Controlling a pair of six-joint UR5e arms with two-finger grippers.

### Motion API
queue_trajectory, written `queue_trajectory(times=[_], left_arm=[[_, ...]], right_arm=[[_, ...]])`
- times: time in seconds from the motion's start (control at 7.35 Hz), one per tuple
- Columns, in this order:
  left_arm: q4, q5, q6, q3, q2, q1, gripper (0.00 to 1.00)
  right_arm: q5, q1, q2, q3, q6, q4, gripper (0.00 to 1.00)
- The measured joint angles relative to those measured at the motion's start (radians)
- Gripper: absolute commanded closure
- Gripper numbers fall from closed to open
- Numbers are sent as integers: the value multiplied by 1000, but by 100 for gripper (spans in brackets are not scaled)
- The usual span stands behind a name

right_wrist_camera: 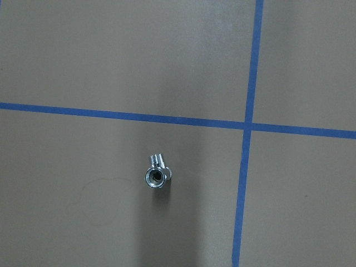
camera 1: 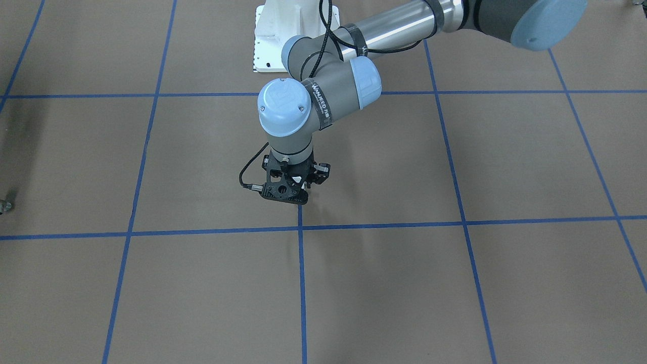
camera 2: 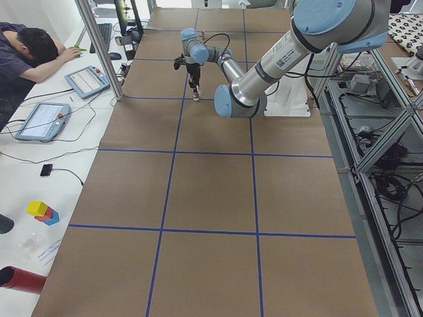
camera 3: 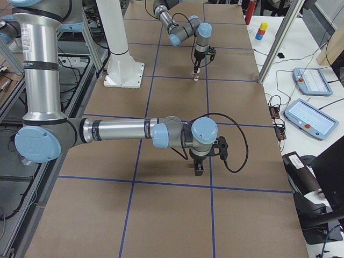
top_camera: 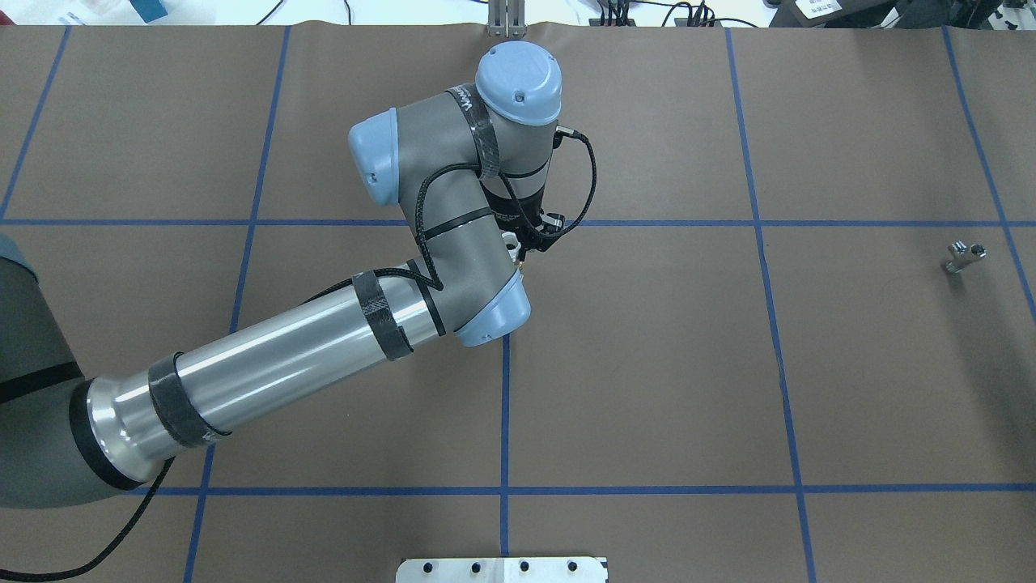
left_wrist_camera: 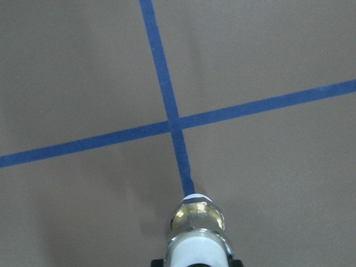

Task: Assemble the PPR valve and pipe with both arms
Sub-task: 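Lower the valve upright at table center and open the left gripper, then raise the left gripper away from the standing valve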

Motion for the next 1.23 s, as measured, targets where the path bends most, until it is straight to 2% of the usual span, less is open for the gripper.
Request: queue_trajectory(times=[0.41,0.82,0.95,1.23], left_arm=[[-2,-2,-29,-17,2,0,0],[16,-47,-73,-119,11,-33,0],[57,-84,-80,-213,48,-64,0],[190,-114,-40,-482,200,-138,0]], right_arm=[[0,1,5,-2,-1,-1,1],[-8,0,17,-1,-3,-2,1],[-33,-14,20,-1,-5,2,1],[-104,-90,29,-20,-6,37,1]])
